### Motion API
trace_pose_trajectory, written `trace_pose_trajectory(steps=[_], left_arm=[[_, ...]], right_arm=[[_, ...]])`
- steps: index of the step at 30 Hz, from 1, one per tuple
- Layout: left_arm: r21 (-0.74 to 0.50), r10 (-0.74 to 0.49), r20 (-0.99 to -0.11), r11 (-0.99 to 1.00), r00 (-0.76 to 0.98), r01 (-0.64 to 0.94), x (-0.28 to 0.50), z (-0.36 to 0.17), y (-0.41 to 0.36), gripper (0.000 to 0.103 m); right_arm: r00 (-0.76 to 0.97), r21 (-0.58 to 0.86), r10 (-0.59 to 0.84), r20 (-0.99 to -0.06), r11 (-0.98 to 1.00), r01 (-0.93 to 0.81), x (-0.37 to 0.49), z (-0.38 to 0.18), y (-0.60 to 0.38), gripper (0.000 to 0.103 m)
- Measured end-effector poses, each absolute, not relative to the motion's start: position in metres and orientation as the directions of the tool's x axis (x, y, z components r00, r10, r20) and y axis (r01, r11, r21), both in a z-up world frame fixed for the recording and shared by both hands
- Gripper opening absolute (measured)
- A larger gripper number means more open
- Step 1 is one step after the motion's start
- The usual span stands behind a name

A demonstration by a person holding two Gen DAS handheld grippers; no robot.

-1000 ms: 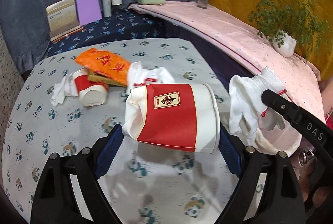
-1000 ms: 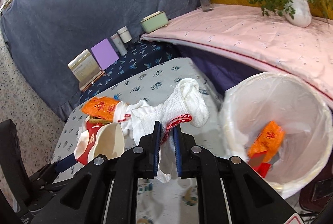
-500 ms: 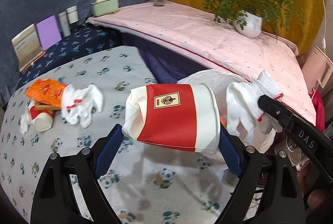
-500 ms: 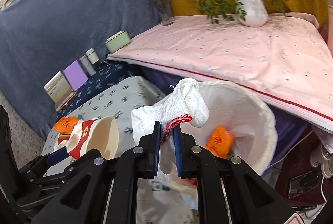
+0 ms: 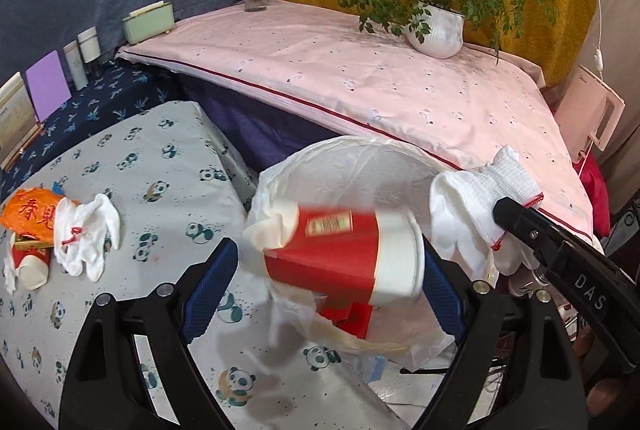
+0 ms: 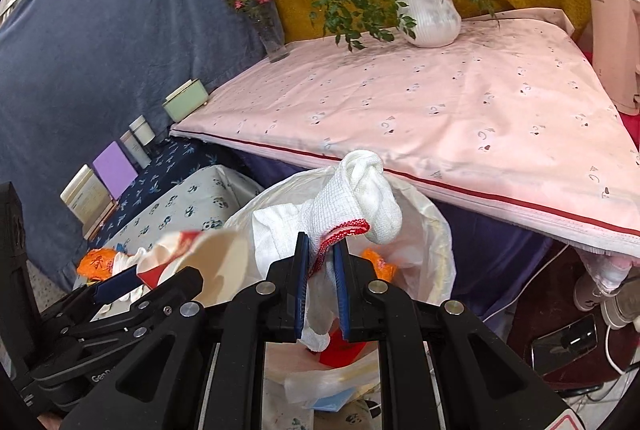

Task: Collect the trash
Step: 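Open the left gripper to drop the cup while the right gripper releases the gloves, then move both grippers back to the remaining trash on the table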

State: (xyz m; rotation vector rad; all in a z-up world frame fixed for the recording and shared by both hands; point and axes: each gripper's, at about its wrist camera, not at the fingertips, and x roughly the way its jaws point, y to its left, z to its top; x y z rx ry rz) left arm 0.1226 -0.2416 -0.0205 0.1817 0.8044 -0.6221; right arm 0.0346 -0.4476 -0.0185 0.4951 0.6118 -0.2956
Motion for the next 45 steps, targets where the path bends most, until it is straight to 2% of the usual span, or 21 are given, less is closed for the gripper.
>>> trace_pose_trajectory(steps=[10,29,45], left_arm=[[-0.114,-0.450,-0.727,0.824,0.519,0.554,0.132,-0.027,-0.234,0.083],[-0.099,-0.408,-0.716,0.863,0.566,0.496,0.141,-0.023,-0.201,0.084],[-0.092,-0.366,-0.715,0.894,0.595,0.439,0.144,-0.026,-0.163,0.084]], right_arm=[[0.773,0.355,-0.121,-0.622,0.837,0.416,0.038,-0.026,-0.452,0.013],[0.771,0.334,-0.098,-0.629,0.862,0.381,0.060,-0.026,-0.424,0.018],[0.779,0.321,-0.069,-0.623,0.886,0.335,0.069,-0.016,-0.395,0.018]])
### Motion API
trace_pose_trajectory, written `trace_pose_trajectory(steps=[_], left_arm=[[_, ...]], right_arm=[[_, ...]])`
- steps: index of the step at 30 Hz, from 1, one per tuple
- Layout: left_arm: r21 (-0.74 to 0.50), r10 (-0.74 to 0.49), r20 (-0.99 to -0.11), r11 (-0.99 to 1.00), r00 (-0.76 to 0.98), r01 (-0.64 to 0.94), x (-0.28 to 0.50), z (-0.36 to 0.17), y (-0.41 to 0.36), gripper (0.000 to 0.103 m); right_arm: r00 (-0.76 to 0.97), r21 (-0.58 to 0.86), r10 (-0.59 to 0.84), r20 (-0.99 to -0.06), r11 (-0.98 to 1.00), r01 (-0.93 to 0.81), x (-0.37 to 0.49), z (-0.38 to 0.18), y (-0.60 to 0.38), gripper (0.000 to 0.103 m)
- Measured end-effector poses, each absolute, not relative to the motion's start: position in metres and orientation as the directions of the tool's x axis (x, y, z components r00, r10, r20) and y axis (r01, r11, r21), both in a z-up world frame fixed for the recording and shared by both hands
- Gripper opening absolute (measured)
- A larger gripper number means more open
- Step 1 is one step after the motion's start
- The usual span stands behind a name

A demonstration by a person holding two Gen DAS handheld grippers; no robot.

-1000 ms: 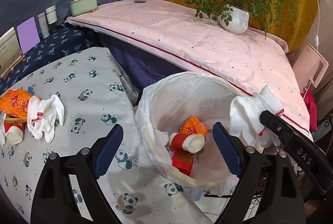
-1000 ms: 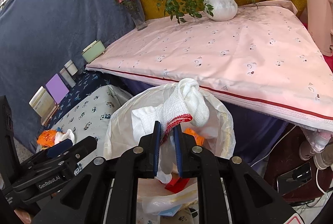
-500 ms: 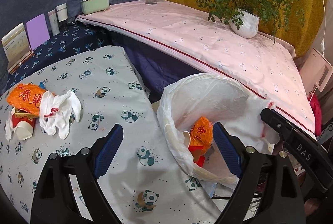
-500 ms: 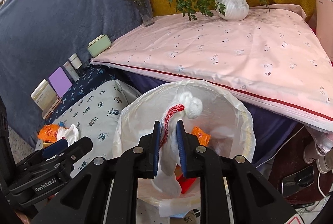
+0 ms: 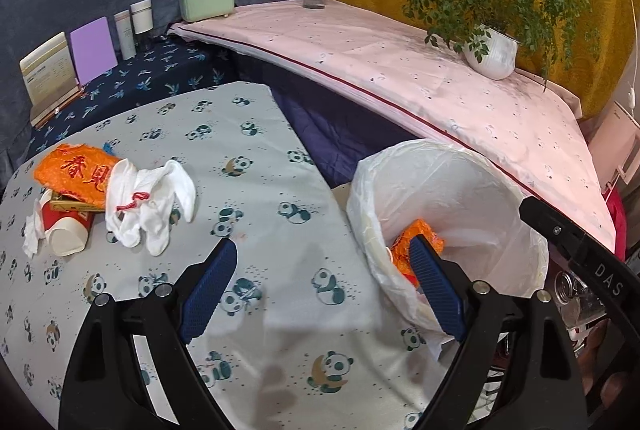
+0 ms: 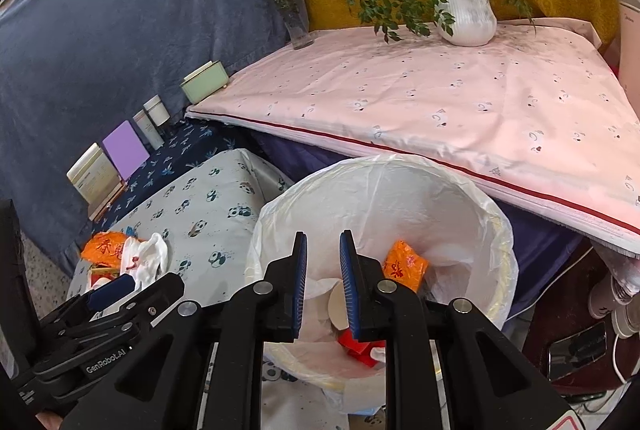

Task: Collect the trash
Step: 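Move both grippers back to the remaining trash on the table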

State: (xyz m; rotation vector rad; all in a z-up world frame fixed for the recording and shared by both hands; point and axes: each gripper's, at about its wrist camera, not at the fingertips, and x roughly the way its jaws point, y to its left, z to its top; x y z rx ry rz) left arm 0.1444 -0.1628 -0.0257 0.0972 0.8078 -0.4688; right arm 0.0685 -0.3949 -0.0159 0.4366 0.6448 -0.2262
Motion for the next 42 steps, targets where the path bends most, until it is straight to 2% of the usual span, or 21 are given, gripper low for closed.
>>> trace_pose_trajectory(steps=[24,42], left_arm=[[-0.107,-0.240,-0.718,0.966,0.653,0.238,0.164,-0.030,-0.032,0.084],[-0.091,-0.092,-0.734,0.995,0.673,0.037,0.193,-0.049,0.088,0.084]], right_arm=[[0.770,0.289,0.061,-0.635,0.943,0.163,0.103,-0.004,-0.286,0.018],[0.713,0.267,0.169,-0.680,0.963,0.027,0.146,-0.024,-0.184,0.018]])
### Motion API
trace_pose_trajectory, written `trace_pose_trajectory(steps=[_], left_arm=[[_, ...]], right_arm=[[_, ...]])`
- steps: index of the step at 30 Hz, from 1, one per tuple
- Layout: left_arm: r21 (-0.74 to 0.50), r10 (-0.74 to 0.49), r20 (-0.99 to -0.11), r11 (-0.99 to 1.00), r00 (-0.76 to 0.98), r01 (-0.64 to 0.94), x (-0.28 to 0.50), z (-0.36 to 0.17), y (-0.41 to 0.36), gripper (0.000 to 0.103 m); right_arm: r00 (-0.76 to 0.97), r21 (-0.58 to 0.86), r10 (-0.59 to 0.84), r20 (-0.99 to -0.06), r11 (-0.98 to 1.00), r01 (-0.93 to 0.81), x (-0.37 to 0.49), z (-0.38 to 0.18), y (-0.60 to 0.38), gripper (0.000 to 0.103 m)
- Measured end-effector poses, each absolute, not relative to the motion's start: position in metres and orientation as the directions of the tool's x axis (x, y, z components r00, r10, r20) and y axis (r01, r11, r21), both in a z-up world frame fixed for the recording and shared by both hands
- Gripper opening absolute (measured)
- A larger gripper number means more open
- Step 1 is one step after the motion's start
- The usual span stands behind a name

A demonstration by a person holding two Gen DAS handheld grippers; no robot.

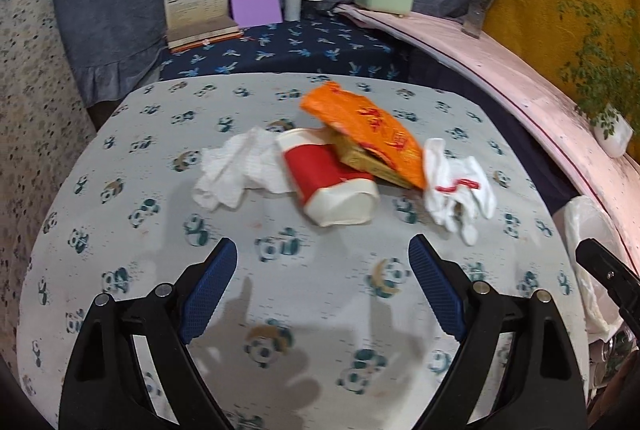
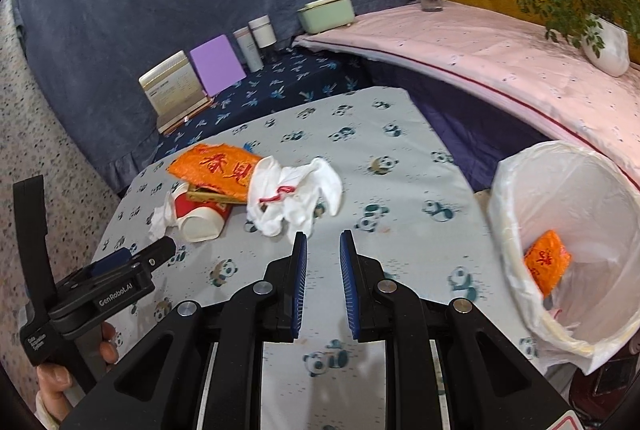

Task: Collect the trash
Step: 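Move both grippers back to the remaining trash on the table, then grasp the white tissue with the left gripper while the right gripper grasps the other white gloves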

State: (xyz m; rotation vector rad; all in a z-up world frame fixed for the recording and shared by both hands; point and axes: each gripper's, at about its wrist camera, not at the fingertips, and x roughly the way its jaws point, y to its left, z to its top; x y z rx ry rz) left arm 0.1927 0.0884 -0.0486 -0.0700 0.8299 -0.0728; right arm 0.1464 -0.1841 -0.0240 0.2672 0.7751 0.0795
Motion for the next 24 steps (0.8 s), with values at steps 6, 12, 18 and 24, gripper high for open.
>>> trace_pose_trajectory(steps=[6,12,18,24], left_arm=[[-0.072,-0.044,-0.743,0.997,0.668,-0.013,0.206,-0.058,0.119,0.085],[-0.047,-0.001,-0.746,0.998,0.666,-0.052,0.221,-0.068,0.145,0.088],[-0.043,0.015,-0.757,0.996,0.654,-0.073,0.241,-0.078,0.159,0.088],[-0.041,0.019,-0.766,0.996,0.642,-0.078,0.261,-0.089,0.158,0.088]], right_arm=[[0.693,0.260,0.192,-0.695,0.966,-0.007,0.163,-0.033,-0.156,0.026],[0.680,0.257,0.205,-0.704,0.966,-0.025,0.180,-0.041,-0.136,0.031],[0.673,0.260,0.207,-0.710,0.965,-0.022,0.197,-0.049,-0.126,0.034],[0.669,0.269,0.202,-0.715,0.963,-0.004,0.216,-0.060,-0.123,0.036]])
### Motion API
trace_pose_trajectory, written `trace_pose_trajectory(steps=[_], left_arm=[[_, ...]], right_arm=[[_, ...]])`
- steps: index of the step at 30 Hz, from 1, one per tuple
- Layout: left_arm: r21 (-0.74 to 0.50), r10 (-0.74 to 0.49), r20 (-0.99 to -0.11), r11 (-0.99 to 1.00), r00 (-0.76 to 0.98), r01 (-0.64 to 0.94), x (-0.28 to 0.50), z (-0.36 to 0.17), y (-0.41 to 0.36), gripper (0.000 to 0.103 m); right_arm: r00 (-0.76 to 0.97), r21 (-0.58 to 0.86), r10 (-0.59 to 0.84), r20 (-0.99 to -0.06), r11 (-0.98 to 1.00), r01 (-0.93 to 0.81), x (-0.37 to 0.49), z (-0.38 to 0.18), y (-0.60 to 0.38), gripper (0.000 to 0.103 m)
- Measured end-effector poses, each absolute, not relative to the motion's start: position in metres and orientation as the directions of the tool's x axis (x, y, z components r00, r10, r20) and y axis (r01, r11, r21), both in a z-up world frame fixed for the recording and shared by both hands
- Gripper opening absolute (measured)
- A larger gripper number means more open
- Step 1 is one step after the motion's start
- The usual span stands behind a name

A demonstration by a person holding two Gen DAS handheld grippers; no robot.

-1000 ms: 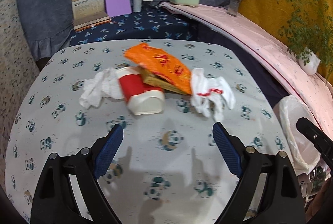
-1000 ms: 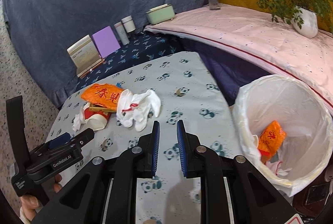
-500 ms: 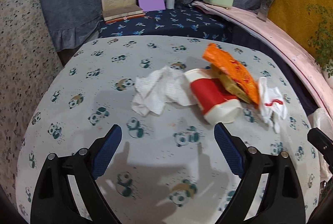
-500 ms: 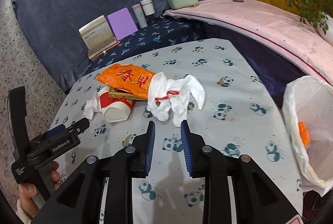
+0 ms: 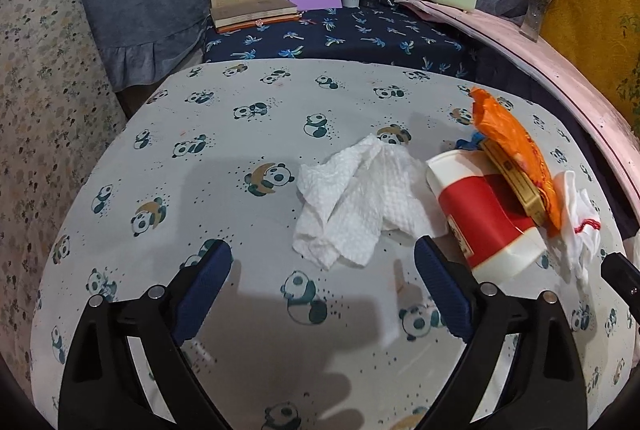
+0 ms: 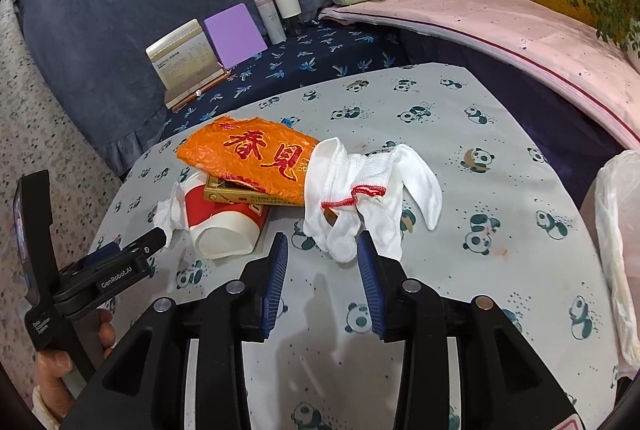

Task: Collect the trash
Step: 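Grasp the white tissue with the left gripper while the right gripper grasps the other white gloves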

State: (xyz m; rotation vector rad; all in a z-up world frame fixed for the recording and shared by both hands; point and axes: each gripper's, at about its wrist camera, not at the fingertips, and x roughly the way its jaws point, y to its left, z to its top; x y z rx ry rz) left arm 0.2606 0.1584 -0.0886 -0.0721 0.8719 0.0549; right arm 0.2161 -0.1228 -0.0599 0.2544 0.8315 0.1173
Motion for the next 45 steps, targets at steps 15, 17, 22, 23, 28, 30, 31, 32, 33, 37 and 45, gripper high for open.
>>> trace_pose_trajectory(steps=[15,17,22,23,28,30,31,32,33,37,45], left_arm=[[-0.071,-0.045,-0.784,0.997,0.619,-0.016,0.285,-0.106,0.144,0.051],[-0.073,-0.055,-0.784,0.997,0.618,-0.005,0.284,-0.105,0.143,0.029],[-0.107,-0.099,-0.785,0.994,0.612,0.024,0.276,-0.100,0.142,0.009],[-0.106,-0.098,-0.783,0.994,0.614,0.024,0.274,-0.099,0.141,0.008],[-0.123,-0.114,-0.768,0.992,0.631,0.030,0.255,-0.085,0.143,0.007],[-0.129,-0.121,-0.761,0.991,0.637,0.034,0.246,-0.079,0.143,0.007],[-0.130,-0.123,-0.758,0.991,0.641,0.037,0.240,-0.075,0.143,0.007],[-0.132,-0.127,-0.755,0.990,0.644,0.041,0.234,-0.071,0.142,0.007],[-0.133,-0.128,-0.753,0.990,0.646,0.042,0.231,-0.069,0.142,0.007],[-0.143,-0.141,-0.739,0.988,0.658,0.051,0.212,-0.057,0.139,0.007],[-0.170,-0.179,-0.722,0.982,0.668,0.080,0.195,-0.046,0.127,0.007]], right_arm=[[0.640,0.253,0.176,-0.748,0.967,0.030,0.246,-0.087,-0.121,0.036],[0.634,0.257,0.180,-0.752,0.966,0.030,0.246,-0.090,-0.122,0.031],[0.617,0.267,0.197,-0.762,0.963,0.022,0.243,-0.094,-0.122,0.005],[0.617,0.268,0.200,-0.762,0.963,0.019,0.241,-0.093,-0.123,0.001],[0.642,0.274,0.201,-0.740,0.962,0.014,0.224,-0.078,-0.129,0.001],[0.659,0.279,0.203,-0.724,0.960,0.011,0.215,-0.068,-0.132,0.001],[0.666,0.285,0.206,-0.717,0.958,0.012,0.210,-0.063,-0.134,0.001],[0.670,0.291,0.208,-0.713,0.957,0.013,0.207,-0.060,-0.136,0.001],[0.673,0.294,0.210,-0.709,0.956,0.012,0.205,-0.057,-0.137,0.001],[0.685,0.292,0.194,-0.702,0.956,0.028,0.198,-0.047,-0.145,0.002],[0.684,0.270,0.156,-0.713,0.961,0.063,0.209,-0.053,-0.155,0.040]])
